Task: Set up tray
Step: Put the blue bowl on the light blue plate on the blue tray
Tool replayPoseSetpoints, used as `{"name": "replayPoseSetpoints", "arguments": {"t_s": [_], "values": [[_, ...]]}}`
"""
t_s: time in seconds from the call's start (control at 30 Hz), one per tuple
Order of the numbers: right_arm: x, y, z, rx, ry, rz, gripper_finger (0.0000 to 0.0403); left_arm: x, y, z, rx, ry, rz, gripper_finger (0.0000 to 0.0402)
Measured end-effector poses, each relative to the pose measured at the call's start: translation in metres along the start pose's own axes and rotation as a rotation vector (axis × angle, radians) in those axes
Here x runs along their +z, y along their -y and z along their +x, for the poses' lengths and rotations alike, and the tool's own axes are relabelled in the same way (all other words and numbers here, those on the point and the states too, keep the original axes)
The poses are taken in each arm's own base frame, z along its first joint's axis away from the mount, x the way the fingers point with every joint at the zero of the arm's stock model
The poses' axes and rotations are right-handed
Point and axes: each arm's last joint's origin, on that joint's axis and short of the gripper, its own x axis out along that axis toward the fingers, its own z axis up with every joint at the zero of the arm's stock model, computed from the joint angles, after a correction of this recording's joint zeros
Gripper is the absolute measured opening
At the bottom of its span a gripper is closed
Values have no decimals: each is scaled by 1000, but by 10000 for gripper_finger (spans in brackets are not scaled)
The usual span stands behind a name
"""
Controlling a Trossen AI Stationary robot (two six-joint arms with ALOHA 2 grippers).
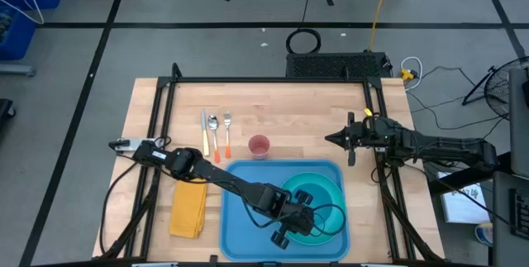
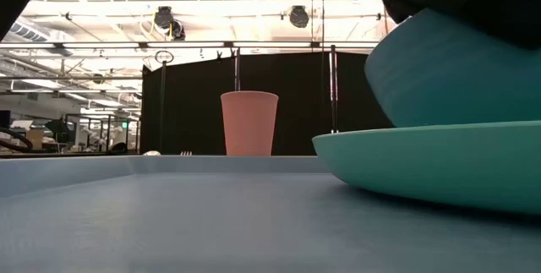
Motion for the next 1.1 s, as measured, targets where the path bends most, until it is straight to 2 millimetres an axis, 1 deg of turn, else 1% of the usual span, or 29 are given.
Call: {"name": "replayPoseSetpoints", "arguments": {"t_s": [0.13,0.2,0.4,0.47,0.63,0.77,0.87,0.93,1.0,1.03,1.1], "values": [[0,0,0,0,-1,26,0,-3,1,6,-29,-6,-21,7],[0,0,0,0,0,45,0,-4,1,14,-26,0,-30,7],[-3,0,1,1,4,65,0,-8,-3,22,-17,-1,-39,11],[-7,1,2,1,15,72,0,-8,-3,23,-21,-2,-42,29],[-18,2,4,7,62,84,0,-11,-1,26,-36,-23,-57,92],[-14,1,4,19,125,87,0,-10,1,25,-17,-18,-63,134],[-14,1,4,20,124,87,0,-10,0,25,19,-24,-71,158],[-14,1,4,20,123,87,0,-8,-1,20,52,-21,-67,172],[-14,1,4,21,124,86,0,-2,-1,10,86,-5,-47,184],[-14,1,4,20,124,86,0,1,-1,3,102,7,-30,190],[-14,1,4,19,123,70,0,10,2,-19,129,24,19,200]]}}
